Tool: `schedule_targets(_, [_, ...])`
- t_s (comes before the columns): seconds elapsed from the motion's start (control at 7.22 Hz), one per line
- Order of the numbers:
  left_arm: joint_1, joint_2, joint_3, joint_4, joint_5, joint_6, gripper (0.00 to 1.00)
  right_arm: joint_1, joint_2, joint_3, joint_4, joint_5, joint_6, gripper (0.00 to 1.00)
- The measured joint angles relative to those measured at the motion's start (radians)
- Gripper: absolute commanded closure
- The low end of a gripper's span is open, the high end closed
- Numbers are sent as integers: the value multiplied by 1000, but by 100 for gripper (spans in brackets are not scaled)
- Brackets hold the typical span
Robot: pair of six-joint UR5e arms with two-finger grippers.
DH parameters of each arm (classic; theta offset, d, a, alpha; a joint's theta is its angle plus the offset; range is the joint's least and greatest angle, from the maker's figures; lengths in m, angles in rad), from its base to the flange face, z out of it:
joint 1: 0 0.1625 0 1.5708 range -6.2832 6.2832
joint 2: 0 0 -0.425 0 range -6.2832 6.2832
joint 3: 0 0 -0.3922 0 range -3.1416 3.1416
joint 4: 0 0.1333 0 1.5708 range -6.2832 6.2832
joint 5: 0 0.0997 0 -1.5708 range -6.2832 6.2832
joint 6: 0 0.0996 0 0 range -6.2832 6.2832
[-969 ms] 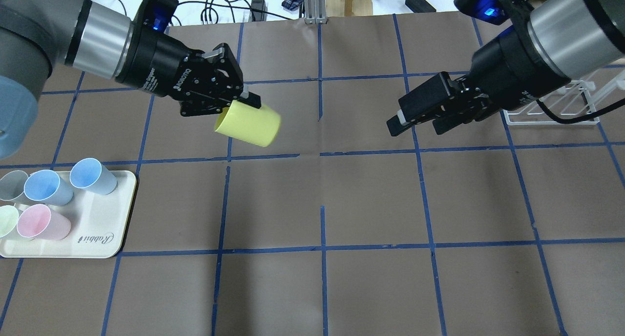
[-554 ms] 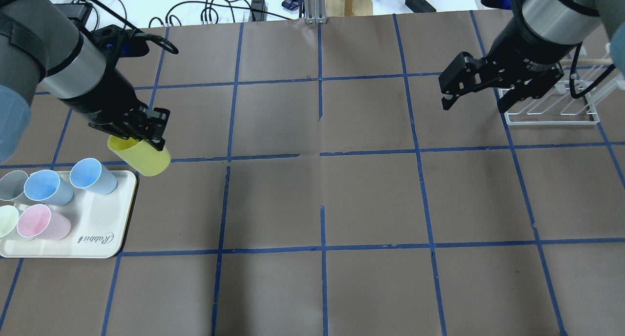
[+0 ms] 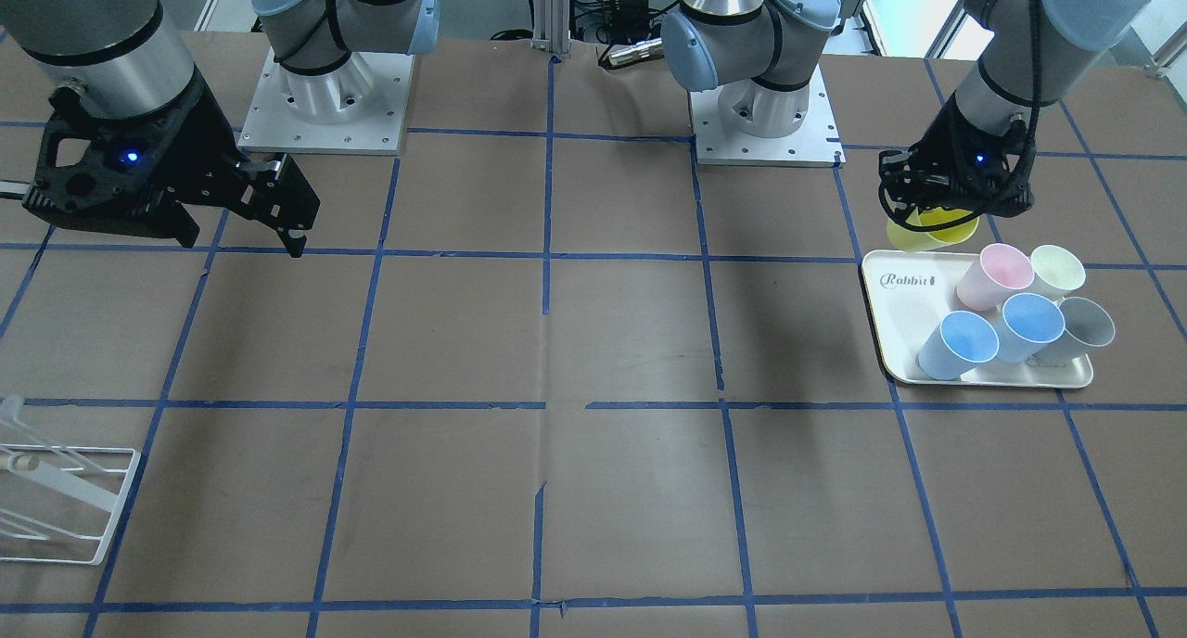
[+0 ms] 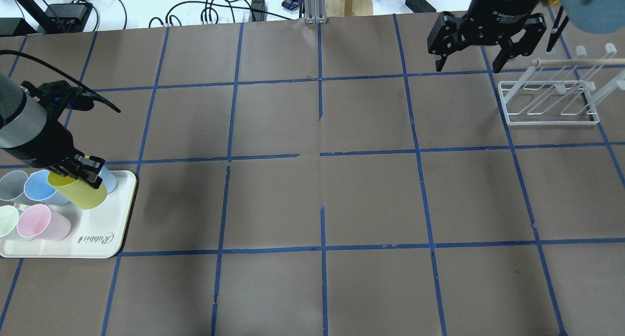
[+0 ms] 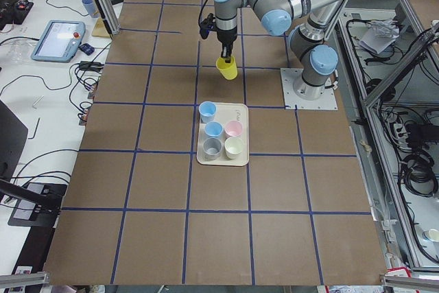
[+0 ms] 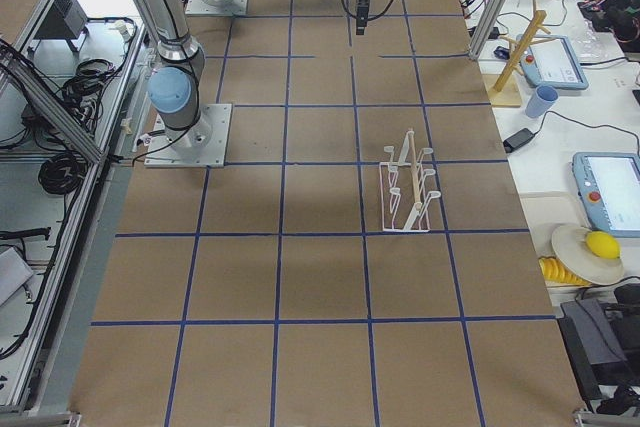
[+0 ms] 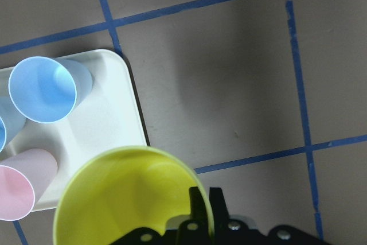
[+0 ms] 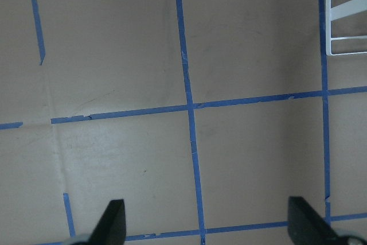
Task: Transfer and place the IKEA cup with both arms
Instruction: 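Lower the yellow cup onto the white tray with the left gripper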
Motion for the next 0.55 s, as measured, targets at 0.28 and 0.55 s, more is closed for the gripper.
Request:
schedule_targets(0.28, [129, -2, -76, 63, -22, 123, 100, 8, -26, 44, -12, 5, -30, 0])
schedule_targets(0.55, [232, -10, -171, 184, -50, 224, 100, 8, -48, 79, -52, 3, -46, 0])
